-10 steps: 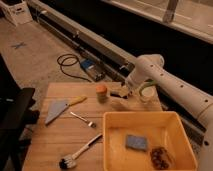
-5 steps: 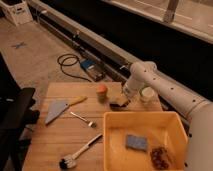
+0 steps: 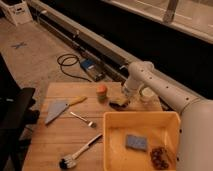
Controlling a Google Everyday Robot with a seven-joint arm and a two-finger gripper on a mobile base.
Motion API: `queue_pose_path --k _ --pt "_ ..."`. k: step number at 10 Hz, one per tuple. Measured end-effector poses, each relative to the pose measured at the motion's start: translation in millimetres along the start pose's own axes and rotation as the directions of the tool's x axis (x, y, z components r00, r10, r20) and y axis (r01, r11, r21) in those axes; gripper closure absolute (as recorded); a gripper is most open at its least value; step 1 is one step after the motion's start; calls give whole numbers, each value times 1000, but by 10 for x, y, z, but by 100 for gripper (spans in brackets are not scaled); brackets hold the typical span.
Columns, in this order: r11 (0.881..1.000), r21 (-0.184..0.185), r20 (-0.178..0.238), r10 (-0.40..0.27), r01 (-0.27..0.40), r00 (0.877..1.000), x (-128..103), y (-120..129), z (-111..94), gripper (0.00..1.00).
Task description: Wipe table surface with eraser
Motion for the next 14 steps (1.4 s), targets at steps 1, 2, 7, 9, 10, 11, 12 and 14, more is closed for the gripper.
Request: queue_pose_path --k 1,2,7,9,10,11,12,14 --pt "1000 -1 0 -3 3 1000 -34 -15 26 100" --pt "1000 -3 0 -6 6 1000 -53 -29 47 100" --pt "996 -63 -18 -59 58 998 -83 230 151 100" --pt "996 -66 -45 -70 67 997 4 291 110 100" --pt "997 -50 -59 -56 53 997 90 221 60 100" --pt "999 -33 -65 -37 35 997 171 119 20 100" --pt "1000 -18 -71 -22 21 997 221 24 -7 100" --pt "1000 10 -68 8 -8 998 175 -251 47 100"
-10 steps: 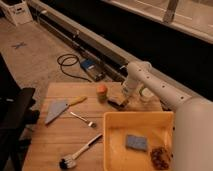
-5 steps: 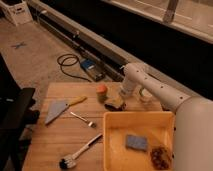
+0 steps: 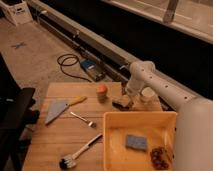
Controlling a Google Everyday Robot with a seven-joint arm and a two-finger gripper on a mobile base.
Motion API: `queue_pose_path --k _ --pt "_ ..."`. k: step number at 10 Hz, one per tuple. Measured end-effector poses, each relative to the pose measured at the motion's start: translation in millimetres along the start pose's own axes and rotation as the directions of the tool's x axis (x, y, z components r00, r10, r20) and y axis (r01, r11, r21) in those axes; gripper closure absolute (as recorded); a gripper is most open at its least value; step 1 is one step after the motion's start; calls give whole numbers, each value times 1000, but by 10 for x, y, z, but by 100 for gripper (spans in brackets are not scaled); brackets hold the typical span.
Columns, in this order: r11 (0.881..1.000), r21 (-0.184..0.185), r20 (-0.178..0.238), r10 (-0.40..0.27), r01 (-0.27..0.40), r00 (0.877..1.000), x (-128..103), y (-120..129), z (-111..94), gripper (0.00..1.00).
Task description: Wipe table surface with eraser
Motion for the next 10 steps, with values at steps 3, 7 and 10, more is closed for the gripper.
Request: queue_pose_path --k 3,7,10 --pt "1000 -3 34 -3 3 999 -268 -87 143 100" --pt "998 -47 48 -46 48 998 -325 299 171 100" --pt "997 -69 9 -44 44 999 -160 469 171 100"
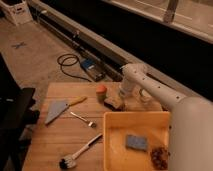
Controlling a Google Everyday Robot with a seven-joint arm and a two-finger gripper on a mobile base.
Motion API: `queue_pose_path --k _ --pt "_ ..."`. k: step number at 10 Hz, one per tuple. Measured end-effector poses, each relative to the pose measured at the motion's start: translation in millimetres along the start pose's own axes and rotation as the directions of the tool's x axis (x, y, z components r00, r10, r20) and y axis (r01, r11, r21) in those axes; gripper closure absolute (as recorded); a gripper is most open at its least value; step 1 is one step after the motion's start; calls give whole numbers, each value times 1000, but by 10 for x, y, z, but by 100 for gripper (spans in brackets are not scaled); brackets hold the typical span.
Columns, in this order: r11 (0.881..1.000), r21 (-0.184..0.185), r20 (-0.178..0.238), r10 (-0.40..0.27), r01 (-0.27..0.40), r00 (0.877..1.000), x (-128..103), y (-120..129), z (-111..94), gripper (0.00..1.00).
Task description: Wipe table surface with eraser
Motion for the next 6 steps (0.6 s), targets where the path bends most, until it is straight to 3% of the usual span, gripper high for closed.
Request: queue_pose_path --k 2,4,6 --pt "999 27 -29 24 -23 999 162 -117 -71 100" --pt "995 90 -40 56 -52 998 245 -401 -206 100" --pt "992 121 -38 53 -48 998 90 -588 -212 100"
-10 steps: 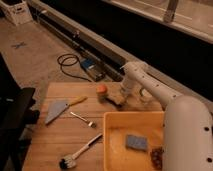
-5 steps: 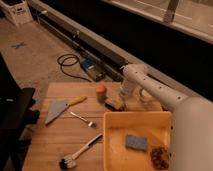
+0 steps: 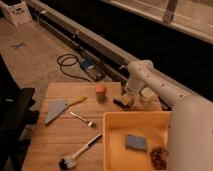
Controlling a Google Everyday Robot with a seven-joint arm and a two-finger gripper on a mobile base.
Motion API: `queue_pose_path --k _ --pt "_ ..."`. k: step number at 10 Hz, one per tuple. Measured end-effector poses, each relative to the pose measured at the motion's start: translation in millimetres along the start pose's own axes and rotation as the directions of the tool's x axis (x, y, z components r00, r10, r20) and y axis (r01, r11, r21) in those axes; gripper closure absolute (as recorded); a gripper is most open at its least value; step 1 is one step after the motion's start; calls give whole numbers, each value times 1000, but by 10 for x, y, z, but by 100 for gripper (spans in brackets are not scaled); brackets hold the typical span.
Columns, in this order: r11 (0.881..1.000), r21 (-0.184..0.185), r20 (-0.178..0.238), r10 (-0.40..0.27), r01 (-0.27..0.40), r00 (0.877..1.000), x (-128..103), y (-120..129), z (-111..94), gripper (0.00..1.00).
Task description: Wipe table surface with eraser
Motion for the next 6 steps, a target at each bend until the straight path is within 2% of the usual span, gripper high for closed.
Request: queue_pose_path --k 3,6 --pt "1000 -2 8 -25 25 1000 -192 66 76 100" --pt "998 -30 11 -58 58 998 -213 257 115 100"
